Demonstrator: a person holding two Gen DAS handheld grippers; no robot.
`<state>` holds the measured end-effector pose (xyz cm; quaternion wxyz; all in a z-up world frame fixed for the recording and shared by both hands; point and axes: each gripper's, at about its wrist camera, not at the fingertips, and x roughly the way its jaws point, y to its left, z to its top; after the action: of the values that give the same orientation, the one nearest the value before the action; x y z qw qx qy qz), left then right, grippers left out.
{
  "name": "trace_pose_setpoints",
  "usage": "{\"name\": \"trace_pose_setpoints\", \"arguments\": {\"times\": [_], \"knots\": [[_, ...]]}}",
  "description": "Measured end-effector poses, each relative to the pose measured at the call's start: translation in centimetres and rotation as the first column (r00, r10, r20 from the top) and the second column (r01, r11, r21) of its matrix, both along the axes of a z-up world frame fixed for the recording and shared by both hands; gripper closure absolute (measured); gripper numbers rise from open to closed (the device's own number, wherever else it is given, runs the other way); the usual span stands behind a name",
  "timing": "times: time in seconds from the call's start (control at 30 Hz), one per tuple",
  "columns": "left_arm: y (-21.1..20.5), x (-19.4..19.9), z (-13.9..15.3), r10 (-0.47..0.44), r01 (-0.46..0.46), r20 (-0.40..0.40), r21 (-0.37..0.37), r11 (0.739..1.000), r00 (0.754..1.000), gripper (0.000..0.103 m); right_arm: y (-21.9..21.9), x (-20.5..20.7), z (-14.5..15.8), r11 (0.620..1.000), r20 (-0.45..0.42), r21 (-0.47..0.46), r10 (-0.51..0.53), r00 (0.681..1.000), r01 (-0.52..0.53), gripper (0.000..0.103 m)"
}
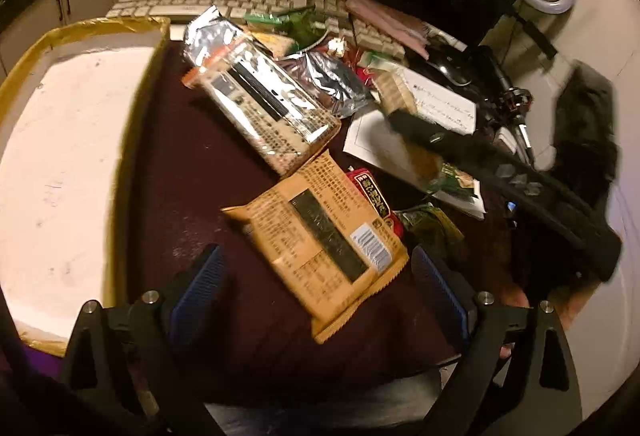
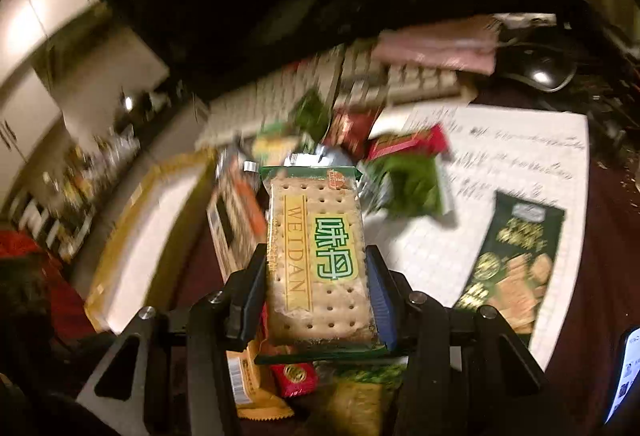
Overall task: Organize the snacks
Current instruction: 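Lift both packs and carry them over the white tray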
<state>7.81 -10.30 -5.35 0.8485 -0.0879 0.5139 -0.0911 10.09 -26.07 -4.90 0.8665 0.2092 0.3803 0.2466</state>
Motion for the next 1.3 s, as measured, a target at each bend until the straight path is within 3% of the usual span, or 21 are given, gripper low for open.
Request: {"name": "trace_pose_setpoints", "arguments": {"times": [0.13, 0.27, 0.37, 0.5, 0.6, 0.67, 0.87, 1.03, 1.17, 1.2, 1.3], "knots": [[-0.7, 1.7, -1.4, 0.045, -0.047, -0.062, -0.030, 0.998, 0.997, 0.009, -1.6, 0.2, -0.5, 0.996, 0.018, 0.069, -0.050, 0.999, 0.049, 0.057], [-0.3, 1.7, -2.0, 0.114, -0.116, -0.052, -0.024, 0.993, 0.992, 0.018, -1.6, 0.2, 0.5, 0.998, 0.027, 0.022, -0.056, 0.998, 0.056, 0.057], [0.2, 1.1, -1.7, 0.116, -0.116, -0.062, 0.003, 0.993, 0.991, 0.033, -1.0, 0.1, 0.8, 0.999, 0.039, -0.011, -0.038, 0.999, 0.039, 0.056], [-0.2, 0.9, -1.7, 0.126, -0.124, -0.059, 0.043, 0.991, 0.990, 0.029, -0.7, 0.0, 0.7, 0.999, 0.044, -0.035, -0.020, 0.999, 0.022, 0.056], [-1.4, 1.3, -1.7, 0.102, -0.098, -0.059, 0.065, 0.993, 0.993, 0.012, -0.5, 0.2, 0.6, 0.999, 0.039, -0.038, -0.018, 0.999, 0.020, 0.056], [-2.6, 1.4, -2.0, 0.054, -0.048, -0.036, 0.150, 0.987, 0.998, 0.012, -0.6, 0.2, 0.5, 0.999, 0.032, -0.037, -0.027, 0.999, 0.029, 0.056], [-1.0, -0.2, -1.2, -0.018, 0.020, -0.016, 0.145, 0.989, 1.000, 0.027, -0.7, 0.2, 0.1, 0.999, 0.023, -0.034, -0.036, 0.999, 0.037, 0.056], [-0.8, -1.0, -1.1, -0.062, 0.067, -0.037, 0.175, 0.982, 0.997, 0.025, -0.5, 0.2, 0.1, 0.999, 0.021, -0.038, -0.035, 0.999, 0.036, 0.056], [-2.6, -0.2, -1.4, -0.073, 0.082, -0.043, 0.278, 0.957, 0.996, 0.022, -0.3, 0.4, -0.1, 0.998, 0.014, -0.046, -0.034, 0.999, 0.034, 0.056], [-2.6, -0.4, -1.2, -0.078, 0.086, -0.041, 0.274, 0.958, 0.996, 0.027, -0.3, 0.4, -0.1, 0.998, 0.015, -0.047, -0.037, 0.999, 0.037, 0.056], [-1.9, -0.8, -0.9, -0.096, 0.100, -0.029, 0.239, 0.966, 0.995, 0.029, -0.3, 0.4, -0.1, 0.998, 0.013, -0.049, -0.040, 0.999, 0.041, 0.056]]}}
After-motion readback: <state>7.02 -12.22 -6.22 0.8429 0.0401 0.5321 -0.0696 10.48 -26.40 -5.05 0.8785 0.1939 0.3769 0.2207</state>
